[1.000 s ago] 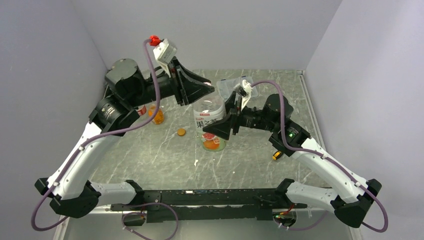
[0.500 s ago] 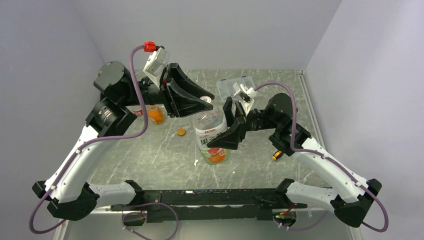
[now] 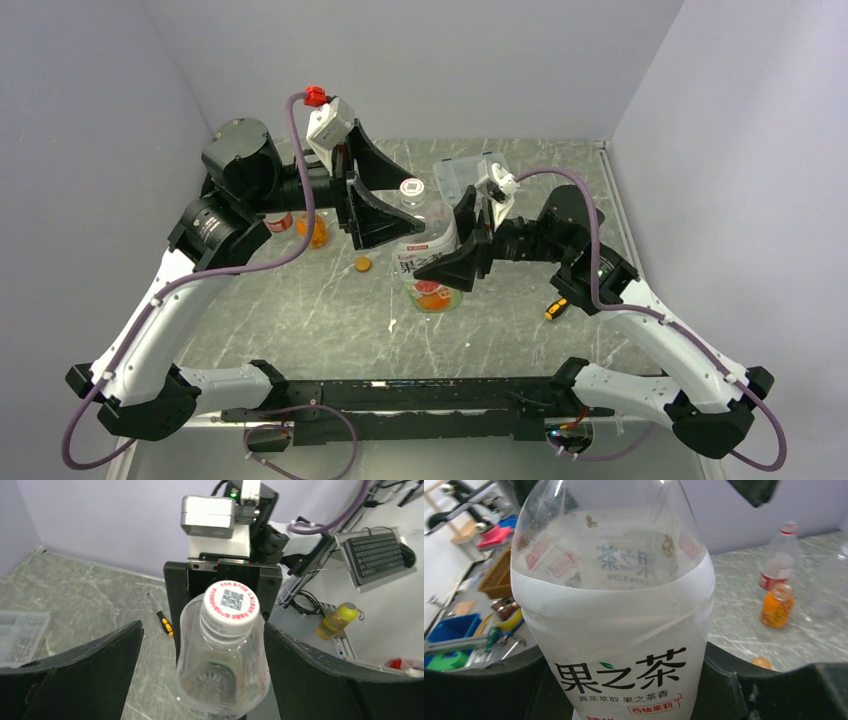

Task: Screw on the bottle caps
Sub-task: Screw the bottle cap onto the plastic bottle.

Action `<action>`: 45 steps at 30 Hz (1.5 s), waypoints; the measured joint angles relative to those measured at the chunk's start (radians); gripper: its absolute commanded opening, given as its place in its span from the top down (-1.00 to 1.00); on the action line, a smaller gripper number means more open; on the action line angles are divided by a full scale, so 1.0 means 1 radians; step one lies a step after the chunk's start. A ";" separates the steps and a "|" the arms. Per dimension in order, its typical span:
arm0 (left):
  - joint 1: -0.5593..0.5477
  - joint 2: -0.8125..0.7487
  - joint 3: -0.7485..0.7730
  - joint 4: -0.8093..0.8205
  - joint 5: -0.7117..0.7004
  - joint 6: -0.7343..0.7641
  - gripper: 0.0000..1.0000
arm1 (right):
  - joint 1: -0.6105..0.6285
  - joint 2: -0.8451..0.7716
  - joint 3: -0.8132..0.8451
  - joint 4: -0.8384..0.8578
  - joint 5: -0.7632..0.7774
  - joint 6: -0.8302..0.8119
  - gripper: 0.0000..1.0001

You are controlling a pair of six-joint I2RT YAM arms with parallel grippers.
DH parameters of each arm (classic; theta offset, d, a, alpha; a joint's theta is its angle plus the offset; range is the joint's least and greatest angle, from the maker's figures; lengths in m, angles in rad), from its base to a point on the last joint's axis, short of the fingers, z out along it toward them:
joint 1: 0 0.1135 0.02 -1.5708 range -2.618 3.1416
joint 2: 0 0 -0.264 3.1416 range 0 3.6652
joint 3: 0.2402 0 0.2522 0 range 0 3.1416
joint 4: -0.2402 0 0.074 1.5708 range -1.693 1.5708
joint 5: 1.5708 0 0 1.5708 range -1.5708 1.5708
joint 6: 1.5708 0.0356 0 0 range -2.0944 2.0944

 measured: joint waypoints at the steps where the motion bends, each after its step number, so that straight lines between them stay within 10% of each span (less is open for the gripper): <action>1: 0.000 0.000 0.004 -0.022 -0.019 0.009 -0.89 | 0.000 -0.006 0.000 -0.017 0.034 -0.010 0.40; 22: 0.002 0.174 0.329 -0.347 -0.621 0.084 -0.35 | 0.111 0.054 -0.008 -0.161 0.810 -0.074 0.42; 45: -0.024 0.283 0.365 -0.426 -0.756 0.077 -0.28 | 0.142 0.142 -0.008 -0.167 0.967 -0.081 0.43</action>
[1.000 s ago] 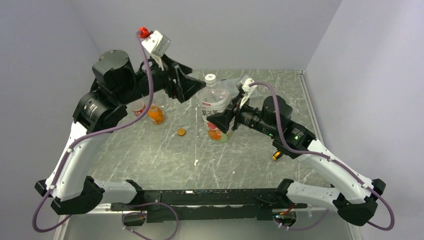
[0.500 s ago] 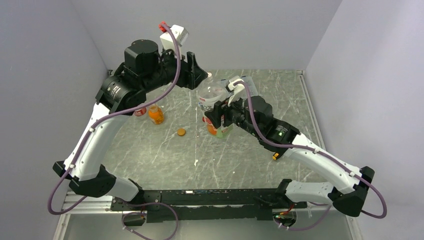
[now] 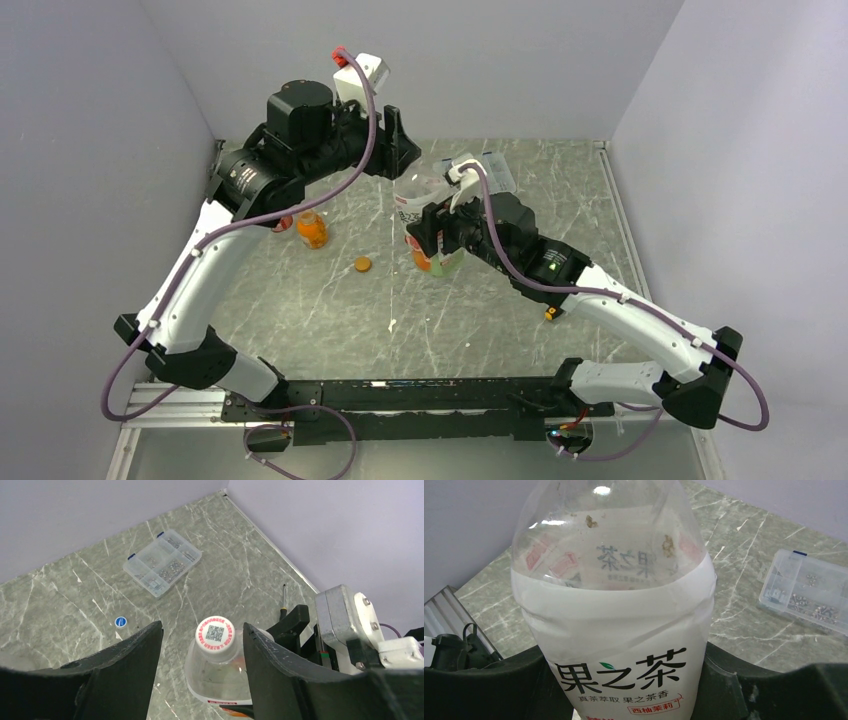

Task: Screw on the bottle caps
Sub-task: Screw the bottle cap onto the plastic bottle.

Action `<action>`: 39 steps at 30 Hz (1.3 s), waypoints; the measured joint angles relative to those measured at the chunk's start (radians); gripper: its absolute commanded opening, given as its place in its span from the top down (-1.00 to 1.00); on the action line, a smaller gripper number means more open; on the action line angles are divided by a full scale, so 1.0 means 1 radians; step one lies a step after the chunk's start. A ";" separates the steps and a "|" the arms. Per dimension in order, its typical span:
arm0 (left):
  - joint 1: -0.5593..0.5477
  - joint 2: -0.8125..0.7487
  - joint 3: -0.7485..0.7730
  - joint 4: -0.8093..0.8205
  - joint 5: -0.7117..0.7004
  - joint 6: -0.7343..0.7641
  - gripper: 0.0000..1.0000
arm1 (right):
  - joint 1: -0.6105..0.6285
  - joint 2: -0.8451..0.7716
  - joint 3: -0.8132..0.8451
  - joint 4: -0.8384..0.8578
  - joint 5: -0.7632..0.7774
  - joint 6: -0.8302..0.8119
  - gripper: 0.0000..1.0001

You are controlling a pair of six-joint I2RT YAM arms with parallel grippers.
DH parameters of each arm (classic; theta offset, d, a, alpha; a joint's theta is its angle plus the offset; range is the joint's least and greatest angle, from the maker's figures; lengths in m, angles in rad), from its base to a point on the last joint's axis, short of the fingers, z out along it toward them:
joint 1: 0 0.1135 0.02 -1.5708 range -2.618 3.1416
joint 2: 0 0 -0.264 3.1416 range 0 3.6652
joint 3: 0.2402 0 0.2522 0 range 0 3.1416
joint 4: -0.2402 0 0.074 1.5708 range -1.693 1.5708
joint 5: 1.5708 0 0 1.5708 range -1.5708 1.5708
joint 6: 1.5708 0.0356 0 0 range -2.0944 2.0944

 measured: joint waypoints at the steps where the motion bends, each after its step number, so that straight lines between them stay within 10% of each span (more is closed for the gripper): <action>1: -0.001 0.003 0.000 0.000 -0.003 0.000 -0.28 | 0.002 0.002 0.000 0.000 0.000 0.000 0.43; 17: -0.005 0.026 -0.010 0.000 -0.011 -0.011 -0.13 | 0.003 0.005 0.000 0.000 0.000 0.000 0.44; 39: -0.012 0.014 -0.055 0.040 0.007 -0.077 0.63 | 0.002 0.000 -0.008 -0.008 -0.010 -0.003 0.49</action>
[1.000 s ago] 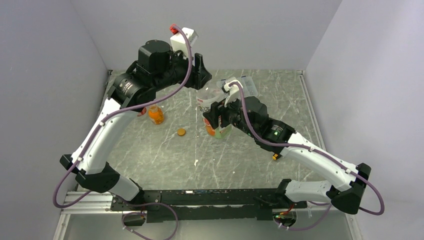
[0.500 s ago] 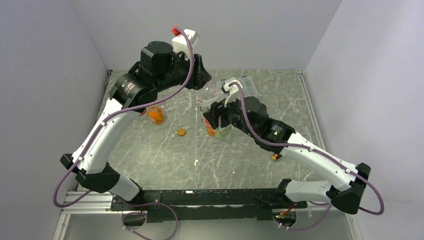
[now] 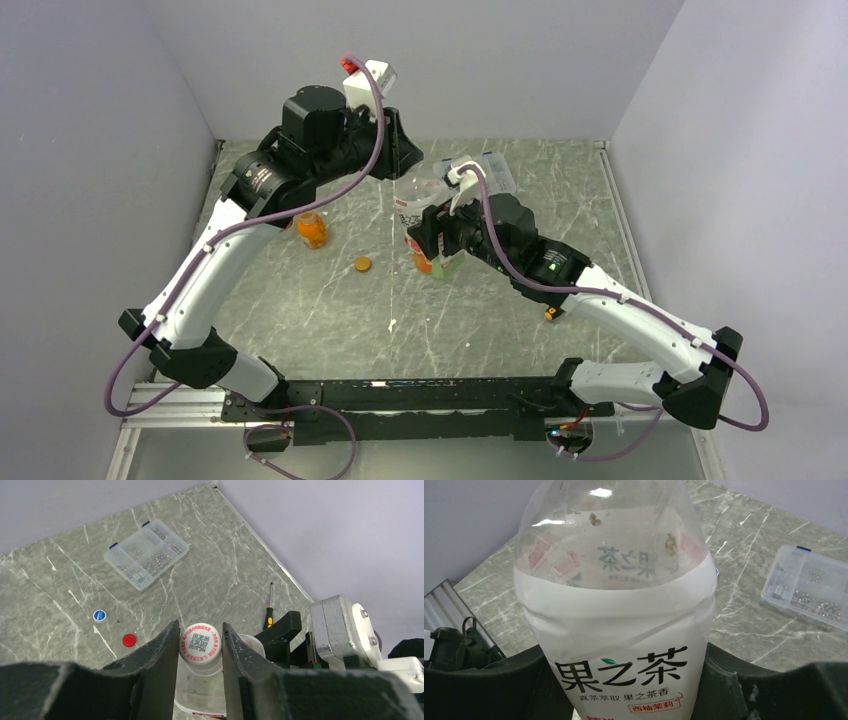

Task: Screw on the bottle caps
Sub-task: Screw the bottle cap onto the plastic bottle.

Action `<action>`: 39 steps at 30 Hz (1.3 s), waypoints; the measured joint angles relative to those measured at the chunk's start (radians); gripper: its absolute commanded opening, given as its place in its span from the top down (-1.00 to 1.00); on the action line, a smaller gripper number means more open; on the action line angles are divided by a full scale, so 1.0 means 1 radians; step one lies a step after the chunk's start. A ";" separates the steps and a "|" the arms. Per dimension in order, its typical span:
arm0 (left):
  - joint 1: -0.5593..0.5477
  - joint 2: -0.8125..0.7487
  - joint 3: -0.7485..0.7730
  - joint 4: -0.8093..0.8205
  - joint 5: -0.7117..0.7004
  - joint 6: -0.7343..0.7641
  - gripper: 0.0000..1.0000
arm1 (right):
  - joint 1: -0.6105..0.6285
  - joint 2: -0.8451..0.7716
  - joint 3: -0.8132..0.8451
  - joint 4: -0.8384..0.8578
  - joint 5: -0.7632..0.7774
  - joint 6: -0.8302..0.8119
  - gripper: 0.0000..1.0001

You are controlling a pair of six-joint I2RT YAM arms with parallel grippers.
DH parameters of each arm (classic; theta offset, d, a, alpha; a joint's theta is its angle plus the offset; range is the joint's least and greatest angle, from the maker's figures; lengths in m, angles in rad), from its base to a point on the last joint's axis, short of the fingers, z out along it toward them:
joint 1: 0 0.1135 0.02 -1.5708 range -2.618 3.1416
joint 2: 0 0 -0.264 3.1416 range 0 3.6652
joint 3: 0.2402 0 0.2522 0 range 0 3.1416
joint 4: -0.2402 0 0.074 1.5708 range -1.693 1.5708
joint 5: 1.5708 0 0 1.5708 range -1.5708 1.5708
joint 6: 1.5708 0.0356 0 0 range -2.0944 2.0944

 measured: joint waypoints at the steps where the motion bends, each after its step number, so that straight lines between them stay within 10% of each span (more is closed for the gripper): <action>1: 0.000 -0.007 -0.011 0.008 0.003 -0.006 0.65 | -0.002 -0.002 -0.001 -0.001 -0.011 0.001 0.49; 20: 0.008 -0.105 -0.049 0.086 0.244 0.012 1.00 | -0.195 -0.098 -0.051 0.109 -0.641 0.087 0.52; 39: 0.015 -0.183 -0.072 0.118 0.426 0.081 1.00 | -0.208 -0.095 -0.051 0.220 -0.913 0.185 0.53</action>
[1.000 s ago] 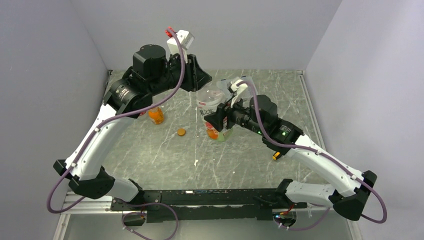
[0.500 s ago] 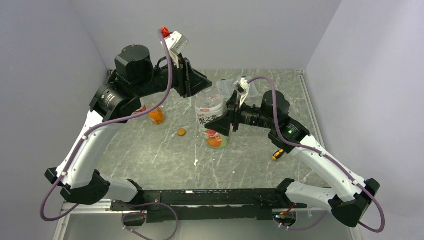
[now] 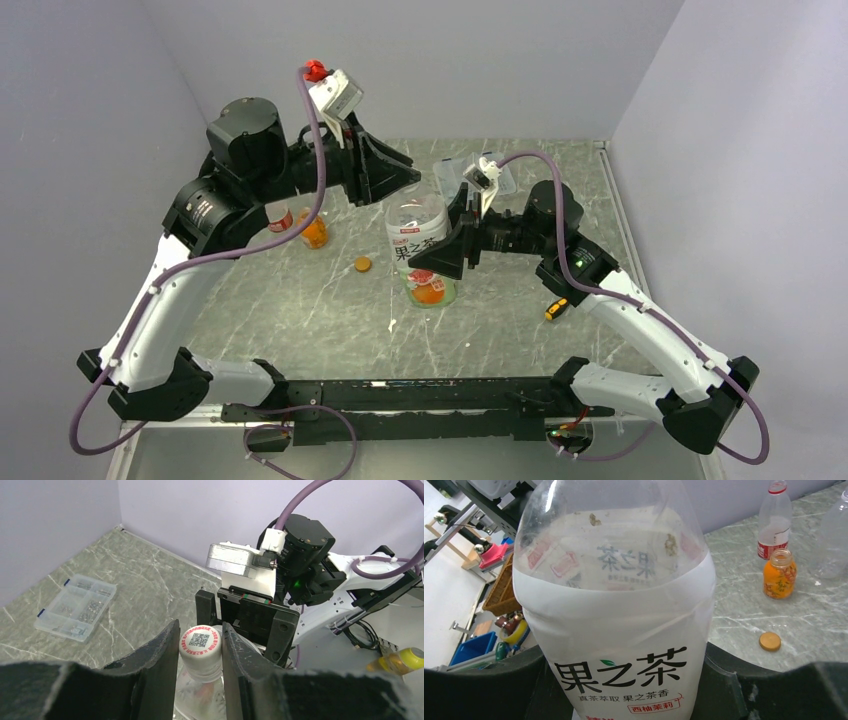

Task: Screw on the bottle caps
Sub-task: Screw the bottle cap onto the plastic bottle.

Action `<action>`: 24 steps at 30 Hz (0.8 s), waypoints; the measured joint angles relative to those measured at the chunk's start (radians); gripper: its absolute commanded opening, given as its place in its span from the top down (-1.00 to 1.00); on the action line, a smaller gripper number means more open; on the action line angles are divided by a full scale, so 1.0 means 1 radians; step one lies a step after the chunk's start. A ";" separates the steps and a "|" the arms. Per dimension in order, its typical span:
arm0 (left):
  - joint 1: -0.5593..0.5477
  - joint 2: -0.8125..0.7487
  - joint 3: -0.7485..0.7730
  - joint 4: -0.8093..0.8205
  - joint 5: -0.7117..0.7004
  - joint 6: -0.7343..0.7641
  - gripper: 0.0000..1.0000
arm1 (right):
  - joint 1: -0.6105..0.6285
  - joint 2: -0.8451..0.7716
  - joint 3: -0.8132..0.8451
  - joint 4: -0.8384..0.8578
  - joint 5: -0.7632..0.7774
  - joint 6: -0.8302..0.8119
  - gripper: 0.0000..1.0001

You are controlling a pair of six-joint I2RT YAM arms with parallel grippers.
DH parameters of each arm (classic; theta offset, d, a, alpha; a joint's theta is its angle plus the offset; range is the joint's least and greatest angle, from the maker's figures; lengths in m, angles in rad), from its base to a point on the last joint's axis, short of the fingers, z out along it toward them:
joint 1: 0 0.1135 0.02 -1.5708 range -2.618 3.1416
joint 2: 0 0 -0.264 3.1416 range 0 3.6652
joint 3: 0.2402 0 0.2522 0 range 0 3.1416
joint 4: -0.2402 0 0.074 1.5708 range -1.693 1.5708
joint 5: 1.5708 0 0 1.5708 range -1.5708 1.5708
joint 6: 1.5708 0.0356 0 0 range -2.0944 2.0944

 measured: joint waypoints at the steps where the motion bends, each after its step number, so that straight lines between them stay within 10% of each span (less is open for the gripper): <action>1: -0.001 -0.006 -0.012 0.009 -0.010 -0.003 1.00 | 0.000 0.000 0.000 -0.001 0.004 0.001 0.53; 24: -0.008 -0.027 -0.072 0.072 -0.143 -0.057 0.76 | -0.001 0.000 0.000 -0.012 0.106 0.002 0.52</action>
